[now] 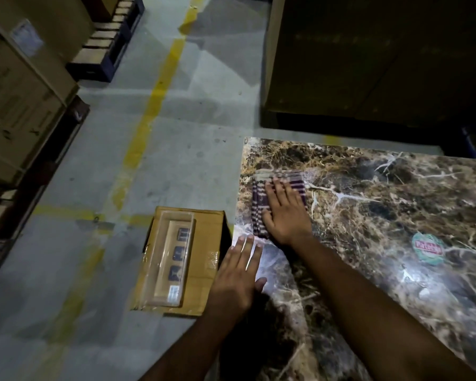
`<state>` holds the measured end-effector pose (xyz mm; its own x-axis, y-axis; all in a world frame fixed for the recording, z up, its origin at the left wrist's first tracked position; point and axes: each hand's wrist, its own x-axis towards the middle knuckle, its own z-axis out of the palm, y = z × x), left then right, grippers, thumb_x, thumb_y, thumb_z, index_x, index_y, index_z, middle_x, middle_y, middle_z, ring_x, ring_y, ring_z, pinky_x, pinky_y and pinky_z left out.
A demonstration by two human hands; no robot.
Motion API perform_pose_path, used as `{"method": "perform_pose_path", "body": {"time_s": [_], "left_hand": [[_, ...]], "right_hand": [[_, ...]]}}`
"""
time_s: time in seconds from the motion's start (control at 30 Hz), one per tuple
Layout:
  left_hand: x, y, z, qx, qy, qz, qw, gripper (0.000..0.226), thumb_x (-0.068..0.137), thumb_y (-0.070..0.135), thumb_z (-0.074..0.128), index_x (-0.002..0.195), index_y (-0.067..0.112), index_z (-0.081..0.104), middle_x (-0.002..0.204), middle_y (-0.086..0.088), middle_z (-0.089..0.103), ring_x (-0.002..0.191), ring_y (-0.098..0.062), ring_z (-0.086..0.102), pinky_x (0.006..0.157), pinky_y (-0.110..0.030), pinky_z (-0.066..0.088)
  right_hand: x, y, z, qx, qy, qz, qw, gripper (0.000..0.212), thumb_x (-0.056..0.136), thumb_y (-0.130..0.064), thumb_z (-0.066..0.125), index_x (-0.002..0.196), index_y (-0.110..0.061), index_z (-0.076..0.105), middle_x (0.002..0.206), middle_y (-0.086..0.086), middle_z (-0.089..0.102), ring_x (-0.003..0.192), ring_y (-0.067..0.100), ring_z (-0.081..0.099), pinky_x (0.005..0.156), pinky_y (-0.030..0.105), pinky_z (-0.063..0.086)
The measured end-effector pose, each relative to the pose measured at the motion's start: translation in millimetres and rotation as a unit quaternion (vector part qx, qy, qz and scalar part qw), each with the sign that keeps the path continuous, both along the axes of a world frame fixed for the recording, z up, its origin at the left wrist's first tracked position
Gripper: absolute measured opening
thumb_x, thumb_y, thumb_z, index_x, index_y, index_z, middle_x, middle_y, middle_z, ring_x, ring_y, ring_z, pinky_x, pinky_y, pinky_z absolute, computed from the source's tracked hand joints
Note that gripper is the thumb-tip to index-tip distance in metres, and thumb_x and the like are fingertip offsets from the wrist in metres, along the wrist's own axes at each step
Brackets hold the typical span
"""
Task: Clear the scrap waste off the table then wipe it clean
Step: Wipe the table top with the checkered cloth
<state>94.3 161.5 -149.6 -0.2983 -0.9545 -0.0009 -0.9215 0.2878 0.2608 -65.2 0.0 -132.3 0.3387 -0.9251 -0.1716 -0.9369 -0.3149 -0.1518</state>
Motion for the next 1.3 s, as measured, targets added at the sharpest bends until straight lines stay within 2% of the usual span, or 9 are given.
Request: {"method": "perform_pose_path", "body": {"time_s": [0.1, 0.2, 0.33, 0.5, 0.67, 0.87, 1.03, 1.17, 1.3], "left_hand": [[2.2, 8.6, -5.7, 0.014, -0.028, 0.000, 1.000, 0.065, 0.107, 0.052, 0.018, 0.158, 0.013, 0.027, 0.166, -0.014, 0.020, 0.154, -0.031, 0.017, 0.123, -0.040, 0.011], [0.1, 12.6, -8.7, 0.005, -0.048, 0.009, 0.999, 0.066, 0.102, 0.048, 0.031, 0.156, 0.009, 0.028, 0.162, -0.015, 0.023, 0.150, -0.031, 0.021, 0.121, -0.039, 0.006], [-6.5, 35.6, -1.3, 0.007, -0.040, 0.023, 0.999, 0.067, 0.097, 0.046, 0.040, 0.153, 0.008, 0.039, 0.159, -0.017, 0.036, 0.148, -0.034, 0.032, 0.117, -0.043, 0.022], [-13.3, 59.3, -2.7, 0.034, -0.024, 0.029, 0.999, 0.070, 0.105, 0.053, 0.027, 0.154, 0.004, 0.037, 0.162, -0.021, 0.027, 0.150, -0.037, 0.026, 0.120, -0.044, 0.017], [-18.8, 85.0, 0.5, 0.003, -0.022, 0.033, 0.999, 0.066, 0.101, 0.048, 0.039, 0.151, 0.005, 0.043, 0.158, -0.019, 0.039, 0.149, -0.035, 0.028, 0.120, -0.042, 0.016], [-16.0, 111.9, -6.6, 0.023, -0.014, 0.008, 1.000, 0.069, 0.103, 0.049, 0.044, 0.158, 0.010, 0.028, 0.167, -0.016, 0.019, 0.153, -0.035, 0.020, 0.119, -0.048, 0.022], [-12.6, 128.3, -2.4, 0.043, -0.024, 0.009, 0.999, 0.069, 0.094, 0.048, 0.046, 0.150, 0.009, 0.046, 0.157, -0.017, 0.040, 0.142, -0.035, 0.043, 0.112, -0.049, 0.043], [-14.6, 128.2, -1.1, 0.032, -0.060, 0.016, 0.998, 0.068, 0.093, 0.049, 0.041, 0.149, 0.011, 0.043, 0.154, -0.017, 0.045, 0.141, -0.036, 0.039, 0.113, -0.045, 0.024], [-13.8, 135.0, 0.6, 0.032, -0.048, 0.018, 0.998, 0.068, 0.095, 0.048, 0.043, 0.153, 0.013, 0.040, 0.160, -0.015, 0.035, 0.146, -0.032, 0.029, 0.119, -0.043, 0.019]], "right_hand": [[23.2, -11.2, -0.5, 0.013, -0.005, -0.053, 0.998, 0.074, 0.097, -0.052, 0.013, 0.162, -0.019, -0.004, 0.170, 0.012, -0.004, 0.156, 0.030, -0.008, 0.127, 0.048, 0.003], [52.0, -0.7, 2.8, 0.004, -0.022, -0.001, 1.000, 0.072, 0.099, -0.050, 0.019, 0.162, -0.020, 0.000, 0.170, 0.010, -0.002, 0.157, 0.028, -0.007, 0.127, 0.046, 0.000], [20.5, 36.0, 2.9, 0.004, -0.024, 0.039, 0.999, 0.073, 0.098, -0.053, 0.016, 0.162, -0.022, -0.001, 0.170, 0.007, -0.005, 0.156, 0.026, -0.010, 0.127, 0.043, -0.002], [27.2, 32.1, 0.8, 0.016, -0.016, -0.046, 0.999, 0.077, 0.094, -0.054, 0.009, 0.162, -0.022, -0.006, 0.170, 0.011, -0.005, 0.156, 0.029, -0.011, 0.127, 0.048, 0.002], [34.1, 80.7, 5.3, 0.016, -0.037, 0.029, 0.999, 0.073, 0.099, -0.051, 0.022, 0.162, -0.022, 0.001, 0.170, 0.007, -0.002, 0.157, 0.026, -0.008, 0.127, 0.046, 0.000], [27.7, 81.3, 4.1, 0.017, -0.026, -0.052, 0.998, 0.075, 0.096, -0.052, 0.018, 0.163, -0.021, 0.002, 0.170, 0.009, -0.002, 0.156, 0.030, -0.007, 0.127, 0.048, 0.000], [41.4, 121.7, 5.3, 0.017, -0.036, 0.027, 0.999, 0.072, 0.098, -0.050, 0.025, 0.162, -0.025, 0.002, 0.170, 0.005, -0.003, 0.157, 0.025, -0.008, 0.126, 0.044, -0.004], [4.3, 126.4, 6.4, 0.016, -0.025, -0.016, 0.999, 0.073, 0.098, -0.053, 0.021, 0.162, -0.026, -0.001, 0.170, 0.005, -0.008, 0.156, 0.025, -0.010, 0.125, 0.043, -0.006], [34.8, 111.9, 8.2, 0.024, -0.026, -0.034, 0.999, 0.075, 0.094, -0.053, 0.015, 0.163, -0.026, 0.002, 0.171, 0.008, -0.004, 0.157, 0.029, -0.007, 0.125, 0.046, -0.005]]}}
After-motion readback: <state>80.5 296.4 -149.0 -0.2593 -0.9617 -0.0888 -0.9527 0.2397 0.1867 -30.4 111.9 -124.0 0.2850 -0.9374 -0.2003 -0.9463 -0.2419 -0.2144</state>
